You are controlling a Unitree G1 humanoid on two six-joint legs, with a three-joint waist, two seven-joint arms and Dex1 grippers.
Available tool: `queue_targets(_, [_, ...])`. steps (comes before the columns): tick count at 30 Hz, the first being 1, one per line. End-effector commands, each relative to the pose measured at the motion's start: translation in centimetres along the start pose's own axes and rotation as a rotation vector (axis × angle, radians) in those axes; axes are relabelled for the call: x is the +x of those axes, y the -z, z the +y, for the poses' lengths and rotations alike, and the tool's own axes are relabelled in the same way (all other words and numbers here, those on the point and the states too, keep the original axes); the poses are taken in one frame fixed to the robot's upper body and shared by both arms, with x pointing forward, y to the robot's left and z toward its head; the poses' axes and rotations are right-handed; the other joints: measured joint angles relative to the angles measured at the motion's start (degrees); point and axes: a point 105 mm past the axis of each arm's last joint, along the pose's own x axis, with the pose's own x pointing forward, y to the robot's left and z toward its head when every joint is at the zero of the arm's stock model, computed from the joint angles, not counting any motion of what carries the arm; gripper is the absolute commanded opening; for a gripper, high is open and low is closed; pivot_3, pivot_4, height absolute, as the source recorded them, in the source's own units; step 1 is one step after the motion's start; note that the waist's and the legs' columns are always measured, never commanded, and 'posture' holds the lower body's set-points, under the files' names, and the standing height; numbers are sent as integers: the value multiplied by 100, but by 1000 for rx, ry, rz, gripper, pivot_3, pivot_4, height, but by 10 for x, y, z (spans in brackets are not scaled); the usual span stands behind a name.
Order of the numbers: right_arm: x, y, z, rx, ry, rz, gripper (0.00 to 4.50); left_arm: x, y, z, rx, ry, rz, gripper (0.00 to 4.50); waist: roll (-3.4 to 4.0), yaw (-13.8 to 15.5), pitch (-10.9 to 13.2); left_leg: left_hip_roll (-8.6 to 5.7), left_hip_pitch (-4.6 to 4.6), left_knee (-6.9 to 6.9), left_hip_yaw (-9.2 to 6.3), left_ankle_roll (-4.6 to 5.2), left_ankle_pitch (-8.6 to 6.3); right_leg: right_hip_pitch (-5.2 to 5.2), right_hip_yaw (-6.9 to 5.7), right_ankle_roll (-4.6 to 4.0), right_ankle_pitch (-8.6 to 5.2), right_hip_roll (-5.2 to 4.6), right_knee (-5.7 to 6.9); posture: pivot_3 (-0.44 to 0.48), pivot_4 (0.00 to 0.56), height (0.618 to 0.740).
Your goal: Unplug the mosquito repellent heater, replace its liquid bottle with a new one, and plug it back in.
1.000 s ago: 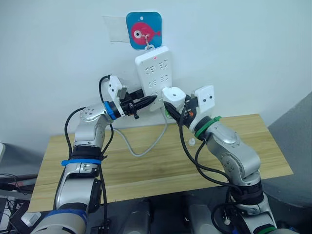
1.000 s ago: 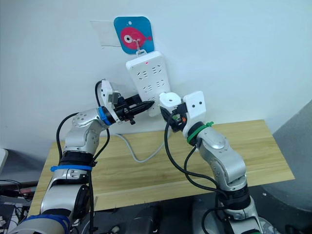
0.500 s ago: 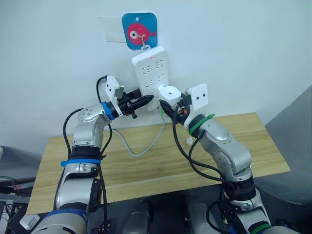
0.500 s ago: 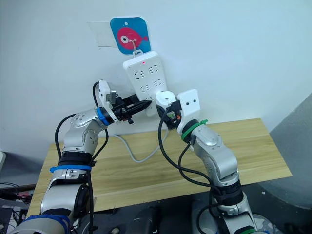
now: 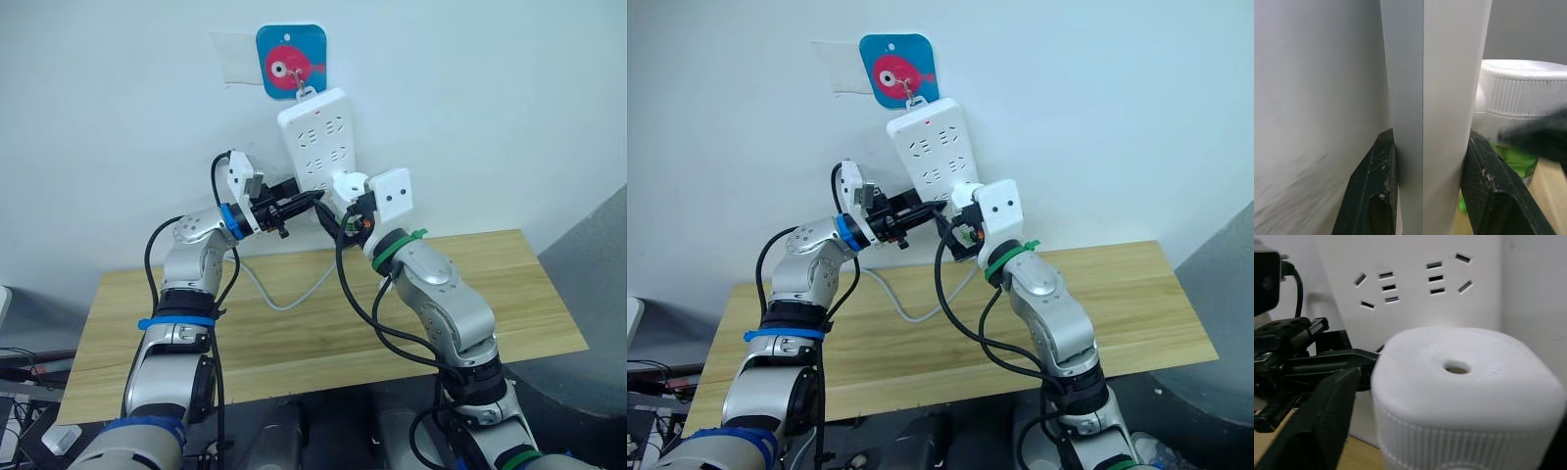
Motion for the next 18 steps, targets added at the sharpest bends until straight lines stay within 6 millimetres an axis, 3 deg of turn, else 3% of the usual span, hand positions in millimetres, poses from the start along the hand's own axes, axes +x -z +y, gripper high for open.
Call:
queue_targets(1, [-5,-18,3,-19,-20,-74,4468,9,-12,-5,64,50,-22,1327,0,-1,0,1,-4,0,1,-1,-2,-2,2,2,-1,-5,-7,-104,240,740])
queue_targets(7, [-21,-22,0,-31,-51,-70,4468,7,-10,-6,66,49,-21,1327,0,31,0,-9,-8,9,3,23,-17,2,0,5,-2,-11,-17,-105,233,740])
queue_targets(18, [-77,-16,-8,-60,-216,79,4468,1,-10,-1,70,31,-16,1327,-1,74,0,-6,-7,10,3,25,-18,4,-1,6,-3,-9,-16,-107,212,740])
